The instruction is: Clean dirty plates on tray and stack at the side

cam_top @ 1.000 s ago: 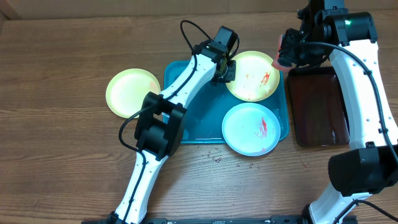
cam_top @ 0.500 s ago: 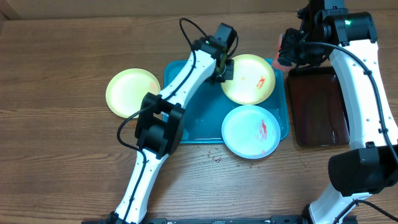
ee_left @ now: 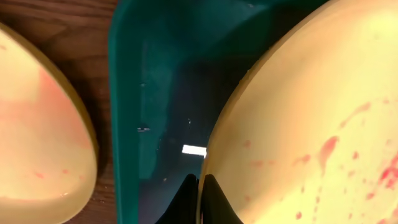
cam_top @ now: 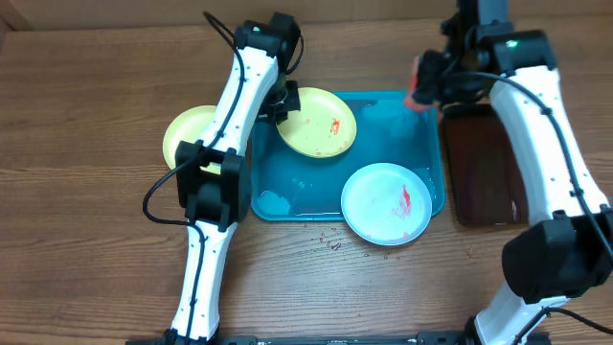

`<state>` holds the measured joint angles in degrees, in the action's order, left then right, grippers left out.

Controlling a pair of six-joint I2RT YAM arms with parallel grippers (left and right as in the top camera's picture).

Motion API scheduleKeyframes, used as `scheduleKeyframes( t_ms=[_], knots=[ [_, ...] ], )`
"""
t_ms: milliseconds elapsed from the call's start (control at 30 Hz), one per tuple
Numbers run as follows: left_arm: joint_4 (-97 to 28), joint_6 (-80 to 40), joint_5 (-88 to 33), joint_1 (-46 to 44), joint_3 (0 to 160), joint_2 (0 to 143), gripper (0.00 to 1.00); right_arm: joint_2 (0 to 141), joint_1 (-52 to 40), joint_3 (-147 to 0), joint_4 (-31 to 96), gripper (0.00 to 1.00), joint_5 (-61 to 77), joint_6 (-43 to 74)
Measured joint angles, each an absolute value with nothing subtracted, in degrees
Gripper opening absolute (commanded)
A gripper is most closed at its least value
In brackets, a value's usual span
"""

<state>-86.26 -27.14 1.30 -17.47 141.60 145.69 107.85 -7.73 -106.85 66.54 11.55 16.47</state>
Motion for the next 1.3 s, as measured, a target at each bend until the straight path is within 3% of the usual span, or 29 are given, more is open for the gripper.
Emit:
scheduleKeyframes(
  t_ms=[433, 1300],
  knots=[
    [-82.6, -27.5, -0.4, -18.5, 131.2, 145.7, 0.04, 110.2, -18.2, -97.4, 52.6, 0.04, 15.7, 19.0],
    [-81.2, -25.1, -4.3, -17.8, 131.2, 145.7, 0.04, 126.4, -20.1, -97.0, 50.0, 0.04, 15.6, 22.3]
  ],
)
